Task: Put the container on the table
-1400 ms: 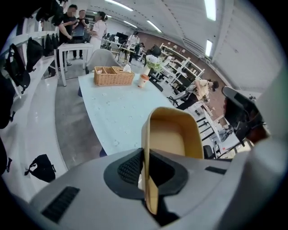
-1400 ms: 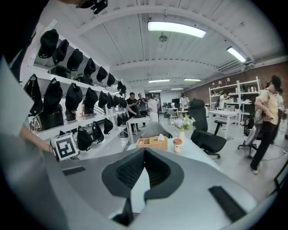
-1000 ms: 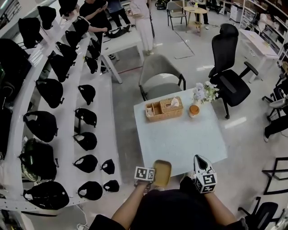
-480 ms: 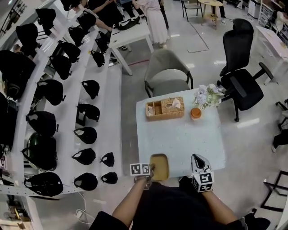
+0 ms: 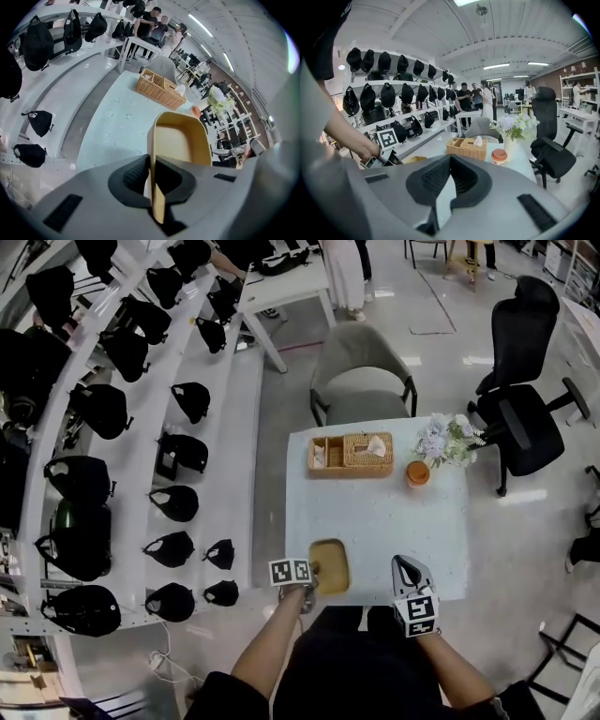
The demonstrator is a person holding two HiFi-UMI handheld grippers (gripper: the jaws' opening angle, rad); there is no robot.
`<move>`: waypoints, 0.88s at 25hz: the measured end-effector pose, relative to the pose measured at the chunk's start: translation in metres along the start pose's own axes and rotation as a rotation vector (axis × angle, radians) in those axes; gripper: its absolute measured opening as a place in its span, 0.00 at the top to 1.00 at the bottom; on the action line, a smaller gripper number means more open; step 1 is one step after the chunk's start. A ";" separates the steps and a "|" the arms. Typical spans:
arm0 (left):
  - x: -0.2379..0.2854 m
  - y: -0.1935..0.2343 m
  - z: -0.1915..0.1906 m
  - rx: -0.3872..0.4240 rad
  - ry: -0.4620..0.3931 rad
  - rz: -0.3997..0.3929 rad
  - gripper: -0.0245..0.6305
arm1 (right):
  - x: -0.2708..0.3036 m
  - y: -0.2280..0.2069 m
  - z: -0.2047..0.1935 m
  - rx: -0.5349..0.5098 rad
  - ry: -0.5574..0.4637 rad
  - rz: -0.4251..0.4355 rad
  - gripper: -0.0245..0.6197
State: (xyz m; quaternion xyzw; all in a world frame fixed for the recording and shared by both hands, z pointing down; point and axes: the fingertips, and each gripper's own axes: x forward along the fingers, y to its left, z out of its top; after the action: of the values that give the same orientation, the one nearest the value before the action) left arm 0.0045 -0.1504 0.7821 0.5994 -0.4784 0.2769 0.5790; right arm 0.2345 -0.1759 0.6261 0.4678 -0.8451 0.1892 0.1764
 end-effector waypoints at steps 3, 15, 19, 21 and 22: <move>0.014 0.013 0.012 -0.004 0.014 0.022 0.93 | 0.011 0.001 -0.001 0.012 0.025 0.003 0.96; 0.083 0.052 0.070 -0.043 0.015 0.007 0.93 | 0.068 -0.005 -0.019 -0.031 0.110 -0.013 0.96; 0.104 0.059 0.080 0.002 0.045 0.025 0.93 | 0.080 0.001 -0.022 -0.048 0.136 -0.004 0.96; 0.113 0.063 0.085 0.011 0.060 0.037 0.93 | 0.084 0.002 -0.025 -0.048 0.150 -0.002 0.96; 0.117 0.064 0.087 0.013 0.064 0.039 0.93 | 0.086 0.001 -0.028 -0.046 0.157 -0.003 0.96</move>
State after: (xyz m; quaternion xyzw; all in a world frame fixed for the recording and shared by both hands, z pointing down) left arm -0.0267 -0.2555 0.8981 0.5846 -0.4696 0.3103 0.5843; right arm 0.1939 -0.2237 0.6909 0.4488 -0.8320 0.2058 0.2531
